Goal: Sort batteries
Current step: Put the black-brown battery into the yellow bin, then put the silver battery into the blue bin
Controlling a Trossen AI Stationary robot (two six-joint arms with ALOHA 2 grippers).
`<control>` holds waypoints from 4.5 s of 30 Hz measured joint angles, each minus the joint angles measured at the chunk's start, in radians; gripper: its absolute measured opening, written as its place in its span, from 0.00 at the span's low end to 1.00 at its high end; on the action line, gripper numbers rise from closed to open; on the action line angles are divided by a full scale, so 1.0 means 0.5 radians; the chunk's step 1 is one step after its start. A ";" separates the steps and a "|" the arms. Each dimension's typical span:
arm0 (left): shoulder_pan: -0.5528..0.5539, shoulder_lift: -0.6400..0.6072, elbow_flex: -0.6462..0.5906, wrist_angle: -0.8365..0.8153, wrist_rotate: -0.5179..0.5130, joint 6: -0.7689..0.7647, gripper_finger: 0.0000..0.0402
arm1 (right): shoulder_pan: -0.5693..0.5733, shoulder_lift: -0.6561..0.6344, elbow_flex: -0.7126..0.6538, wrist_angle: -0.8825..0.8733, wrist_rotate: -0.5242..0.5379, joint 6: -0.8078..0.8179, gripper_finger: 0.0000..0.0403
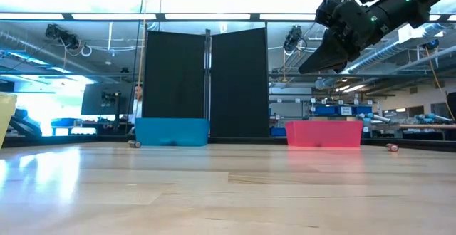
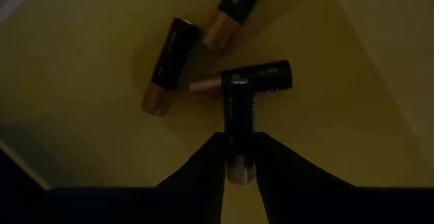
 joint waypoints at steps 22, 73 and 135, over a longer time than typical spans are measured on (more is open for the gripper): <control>0.060 -0.001 0.610 -0.793 -0.722 0.316 0.17 | 0.025 -0.140 0.194 -0.509 -0.094 0.007 0.09; 1.391 -0.001 -0.294 2.606 -0.369 3.295 0.01 | 1.853 0.710 0.355 -1.343 -0.040 1.876 0.41; 1.391 -0.001 -0.295 2.593 -0.452 3.334 0.01 | 1.854 0.651 0.253 -1.207 0.050 1.812 0.42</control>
